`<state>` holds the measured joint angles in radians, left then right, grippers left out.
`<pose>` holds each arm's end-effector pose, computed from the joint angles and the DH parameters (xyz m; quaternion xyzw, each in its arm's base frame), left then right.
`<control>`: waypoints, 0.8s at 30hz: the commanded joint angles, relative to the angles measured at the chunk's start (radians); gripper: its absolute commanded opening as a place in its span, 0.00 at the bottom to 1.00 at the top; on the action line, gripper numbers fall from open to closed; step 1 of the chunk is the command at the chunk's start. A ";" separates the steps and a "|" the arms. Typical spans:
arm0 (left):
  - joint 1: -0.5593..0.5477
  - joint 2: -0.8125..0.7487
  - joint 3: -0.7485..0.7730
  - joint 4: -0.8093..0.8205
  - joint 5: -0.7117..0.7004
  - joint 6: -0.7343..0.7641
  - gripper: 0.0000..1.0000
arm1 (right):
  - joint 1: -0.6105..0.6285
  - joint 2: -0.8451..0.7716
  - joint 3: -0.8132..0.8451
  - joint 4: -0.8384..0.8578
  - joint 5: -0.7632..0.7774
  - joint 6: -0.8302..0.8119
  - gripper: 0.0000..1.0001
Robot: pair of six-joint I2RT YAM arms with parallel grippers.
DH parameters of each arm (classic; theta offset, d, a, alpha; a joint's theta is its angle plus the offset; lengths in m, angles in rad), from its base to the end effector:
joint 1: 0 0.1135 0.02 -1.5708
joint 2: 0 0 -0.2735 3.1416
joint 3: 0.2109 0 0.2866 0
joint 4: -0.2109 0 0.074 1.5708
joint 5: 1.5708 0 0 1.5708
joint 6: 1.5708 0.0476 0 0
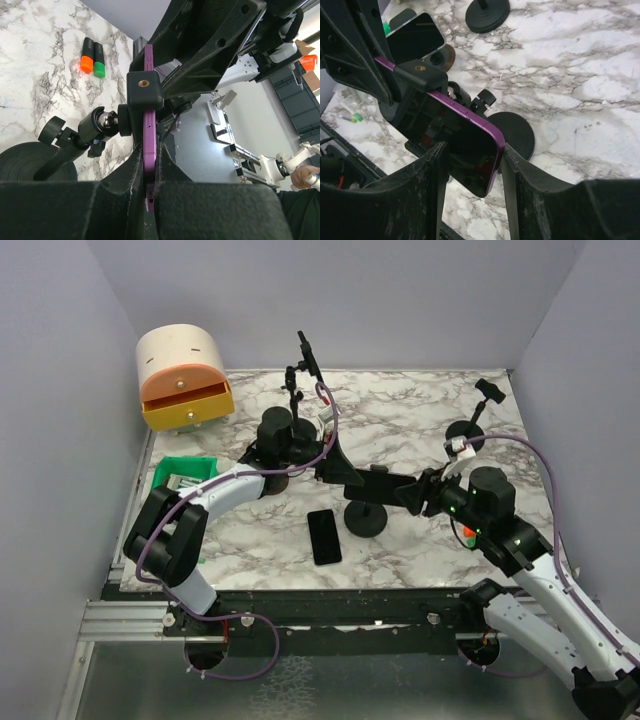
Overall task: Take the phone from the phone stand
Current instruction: Adjust the phone stand with the phone at the center of the board.
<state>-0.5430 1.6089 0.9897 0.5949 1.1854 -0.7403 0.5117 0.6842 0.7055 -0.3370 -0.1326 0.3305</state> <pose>0.3071 -0.2369 0.2708 0.3298 0.6291 -0.6670 0.2248 0.1732 0.1045 0.3147 -0.1118 0.8009 0.2884 0.5128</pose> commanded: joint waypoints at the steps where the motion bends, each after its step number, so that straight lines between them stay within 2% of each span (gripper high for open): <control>1: 0.006 -0.056 0.020 0.088 0.020 0.004 0.00 | 0.007 -0.028 -0.063 0.072 -0.077 0.064 0.46; 3: 0.006 -0.056 0.017 0.088 0.013 0.003 0.00 | 0.007 -0.032 -0.088 0.097 -0.092 0.079 0.41; 9: 0.006 -0.073 -0.007 0.088 -0.023 0.000 0.41 | 0.007 -0.063 -0.137 0.142 -0.082 0.112 0.32; 12: 0.006 -0.098 -0.033 0.088 -0.049 0.009 0.50 | 0.008 -0.079 -0.152 0.155 -0.066 0.121 0.29; 17: 0.006 -0.124 -0.077 0.088 -0.109 -0.001 0.55 | 0.007 -0.092 -0.182 0.185 -0.047 0.145 0.24; 24: 0.009 -0.186 -0.199 0.086 -0.239 0.007 0.58 | 0.007 -0.109 -0.228 0.230 -0.035 0.186 0.18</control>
<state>-0.5323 1.4796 0.8566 0.6632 1.0500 -0.7444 0.5171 0.5816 0.5137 -0.1345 -0.1993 0.4995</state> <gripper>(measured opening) 0.565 0.304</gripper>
